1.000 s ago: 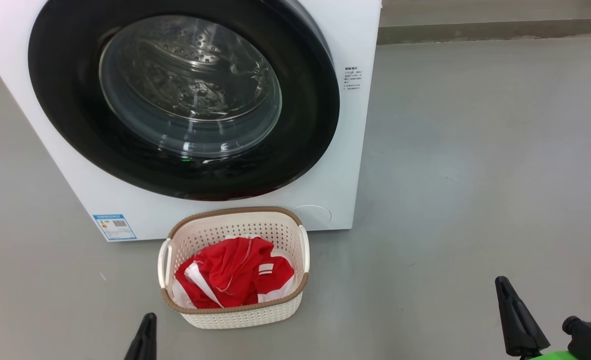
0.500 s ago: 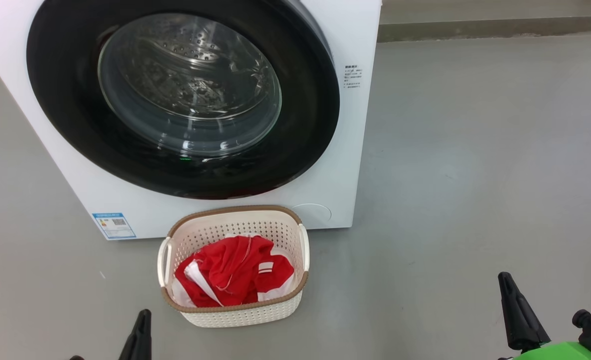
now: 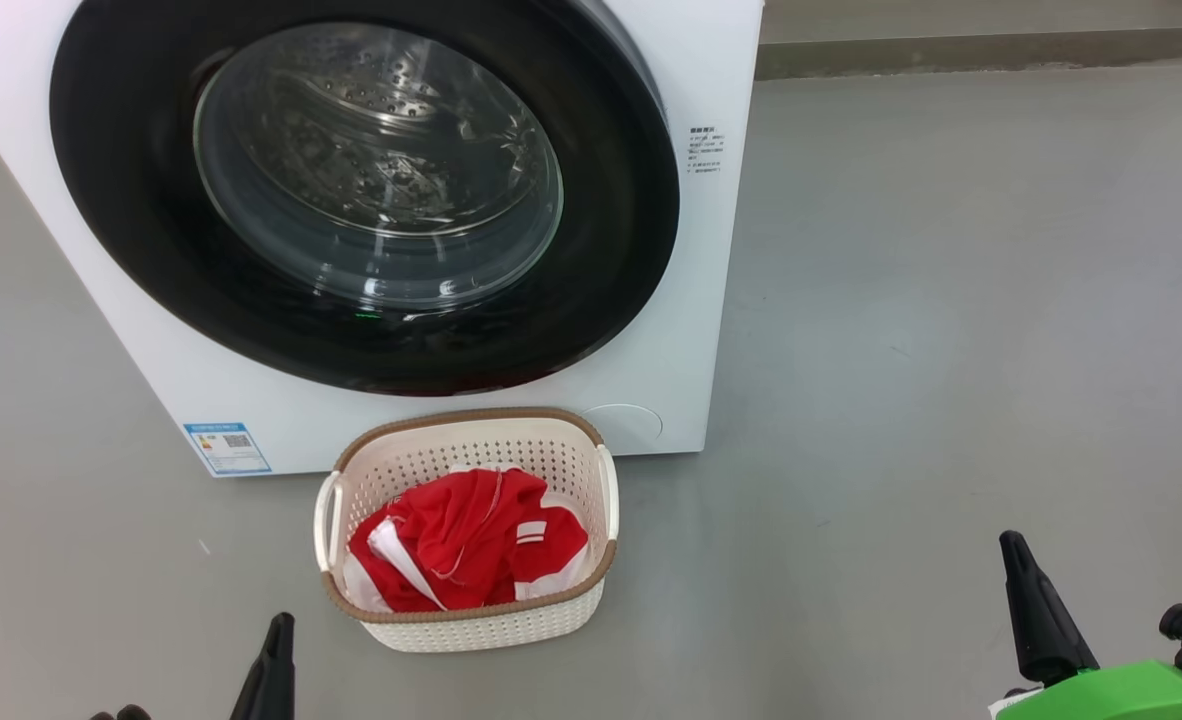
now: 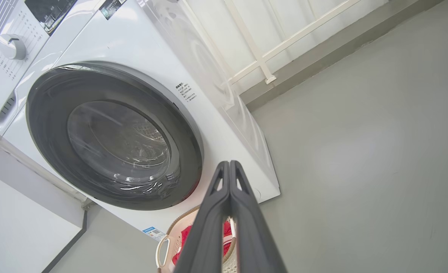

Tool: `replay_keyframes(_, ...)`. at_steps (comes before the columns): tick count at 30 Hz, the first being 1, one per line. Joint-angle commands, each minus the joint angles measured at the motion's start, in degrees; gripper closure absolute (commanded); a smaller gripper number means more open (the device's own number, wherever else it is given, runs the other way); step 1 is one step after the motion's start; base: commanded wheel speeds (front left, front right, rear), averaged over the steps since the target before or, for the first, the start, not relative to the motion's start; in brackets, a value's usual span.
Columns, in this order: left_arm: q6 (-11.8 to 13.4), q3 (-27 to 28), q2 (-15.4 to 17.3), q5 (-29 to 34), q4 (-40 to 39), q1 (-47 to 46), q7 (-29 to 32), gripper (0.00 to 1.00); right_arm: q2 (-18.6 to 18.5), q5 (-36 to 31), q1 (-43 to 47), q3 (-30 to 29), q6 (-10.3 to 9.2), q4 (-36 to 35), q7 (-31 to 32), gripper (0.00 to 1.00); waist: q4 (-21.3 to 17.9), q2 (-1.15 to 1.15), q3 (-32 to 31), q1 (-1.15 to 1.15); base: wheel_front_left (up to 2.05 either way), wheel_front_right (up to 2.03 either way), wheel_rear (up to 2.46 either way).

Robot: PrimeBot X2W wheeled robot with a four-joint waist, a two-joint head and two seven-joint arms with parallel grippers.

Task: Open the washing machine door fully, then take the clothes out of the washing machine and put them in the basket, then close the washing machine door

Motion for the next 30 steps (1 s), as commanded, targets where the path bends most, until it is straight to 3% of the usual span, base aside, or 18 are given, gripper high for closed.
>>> replay_keyframes(1,-0.55,1.23,0.31,-2.04,-0.98,-2.89,0.6,1.0,-1.1,2.12,-3.2,0.54,-0.09,-1.13,0.37,1.0,0.0,0.0,0.03,-0.01,0.0,0.0,0.0)
replay_keyframes(30,-0.86,2.73,0.46,-20.75,1.13,-5.89,5.32,1.0,-1.6,21.17,-6.67,0.26,-0.14,1.13,4.97,1.0,-0.03,0.0,0.62,-0.01,0.0,0.0,0.0)
